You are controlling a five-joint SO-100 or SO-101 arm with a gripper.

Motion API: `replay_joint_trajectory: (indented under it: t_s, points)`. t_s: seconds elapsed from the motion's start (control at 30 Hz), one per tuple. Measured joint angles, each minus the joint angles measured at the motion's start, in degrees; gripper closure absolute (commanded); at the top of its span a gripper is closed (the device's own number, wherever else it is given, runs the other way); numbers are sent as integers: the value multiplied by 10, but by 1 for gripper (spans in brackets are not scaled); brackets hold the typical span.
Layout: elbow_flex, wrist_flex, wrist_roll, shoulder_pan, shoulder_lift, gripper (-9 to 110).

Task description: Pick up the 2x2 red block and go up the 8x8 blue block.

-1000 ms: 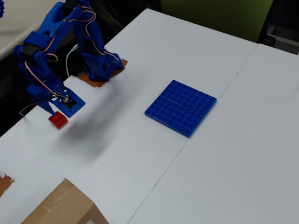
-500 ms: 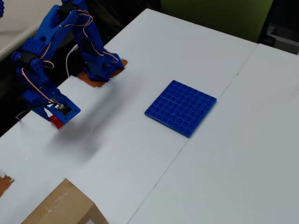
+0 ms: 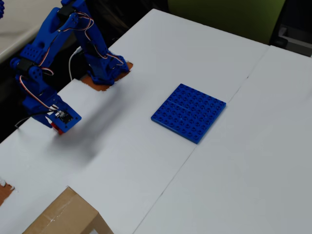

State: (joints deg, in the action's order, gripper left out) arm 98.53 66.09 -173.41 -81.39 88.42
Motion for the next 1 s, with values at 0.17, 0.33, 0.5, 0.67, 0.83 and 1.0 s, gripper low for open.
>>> replay_joint_trajectory:
  t_s: [0.17,0.33,0.5,0.67,0.83,1.0]
  points:
    - [0,-13,-2,-3,-11,78]
    - [0,-18,-4,-4,-15,79]
    - [0,-18,-1,1,-15,79]
    - [0,-18,3,5,-20,79]
    - [0,-18,9,9,-22,82]
    - [0,-18,9,10,-24,83]
